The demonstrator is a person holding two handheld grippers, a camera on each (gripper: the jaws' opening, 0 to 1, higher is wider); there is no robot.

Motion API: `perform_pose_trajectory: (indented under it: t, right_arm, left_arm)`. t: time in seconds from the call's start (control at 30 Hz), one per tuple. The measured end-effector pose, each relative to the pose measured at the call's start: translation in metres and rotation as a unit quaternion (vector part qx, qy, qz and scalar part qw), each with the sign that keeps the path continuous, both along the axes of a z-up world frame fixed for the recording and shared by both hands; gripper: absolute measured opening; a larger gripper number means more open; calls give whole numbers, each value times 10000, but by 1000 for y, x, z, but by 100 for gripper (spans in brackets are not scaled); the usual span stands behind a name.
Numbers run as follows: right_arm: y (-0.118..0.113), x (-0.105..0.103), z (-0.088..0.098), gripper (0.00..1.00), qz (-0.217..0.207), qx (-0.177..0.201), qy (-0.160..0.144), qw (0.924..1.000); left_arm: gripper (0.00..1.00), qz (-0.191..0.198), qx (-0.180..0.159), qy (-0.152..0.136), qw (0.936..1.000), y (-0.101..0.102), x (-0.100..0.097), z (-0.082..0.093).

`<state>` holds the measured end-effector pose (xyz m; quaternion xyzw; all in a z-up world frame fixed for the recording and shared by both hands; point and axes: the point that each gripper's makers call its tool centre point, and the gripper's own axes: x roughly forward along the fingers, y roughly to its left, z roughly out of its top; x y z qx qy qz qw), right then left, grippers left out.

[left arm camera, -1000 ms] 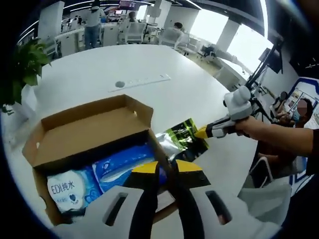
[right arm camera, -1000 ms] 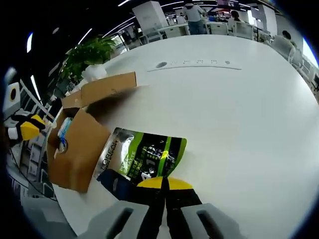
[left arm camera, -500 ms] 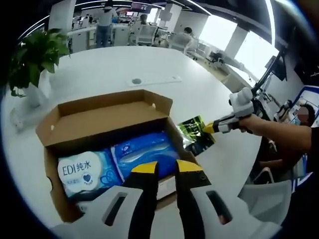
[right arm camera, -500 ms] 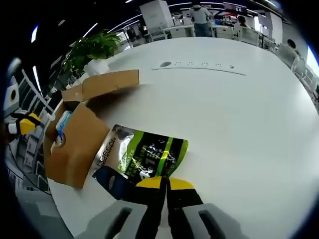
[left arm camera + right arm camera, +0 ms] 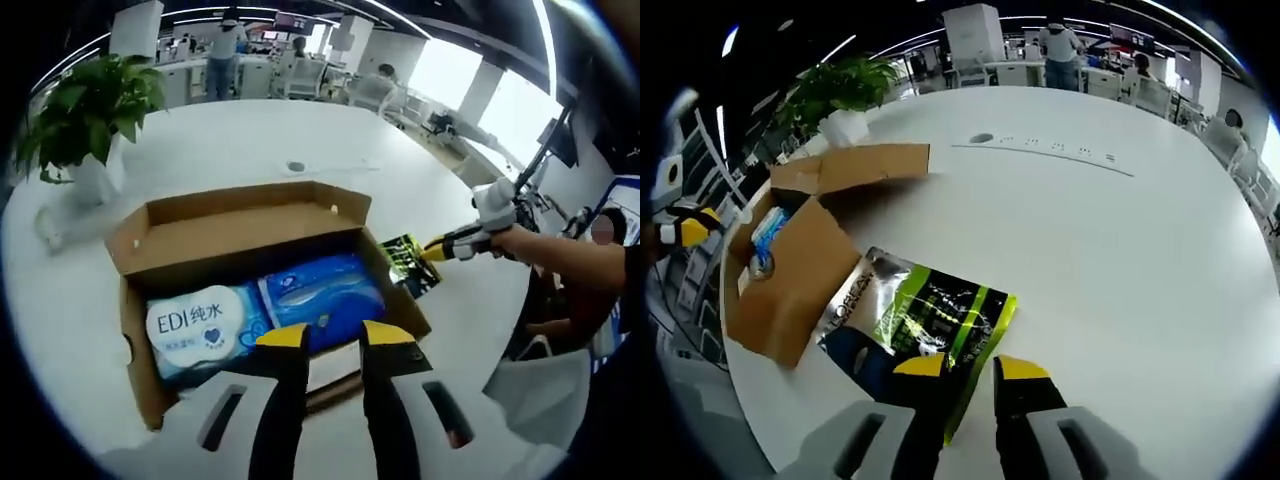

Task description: Operate the shoe box by opening the lid, removing the specified soft item, and placing it in the target area until the item is outside and the box remains undamaged.

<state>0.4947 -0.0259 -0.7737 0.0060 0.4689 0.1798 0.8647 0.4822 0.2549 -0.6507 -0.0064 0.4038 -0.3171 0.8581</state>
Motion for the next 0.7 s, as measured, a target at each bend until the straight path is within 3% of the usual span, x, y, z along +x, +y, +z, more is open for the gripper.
perform_pose_trajectory:
  t: [0.2,0.7]
  right_arm:
    - [5,-5,12,25,143,-17,-152,9998]
    - [26,-21,44,47,675,85,-497,9964]
  left_arm:
    - [31,-57,73,-183,9998,13,0,1]
    - [46,-83,93,-361,9993,41,-3,4]
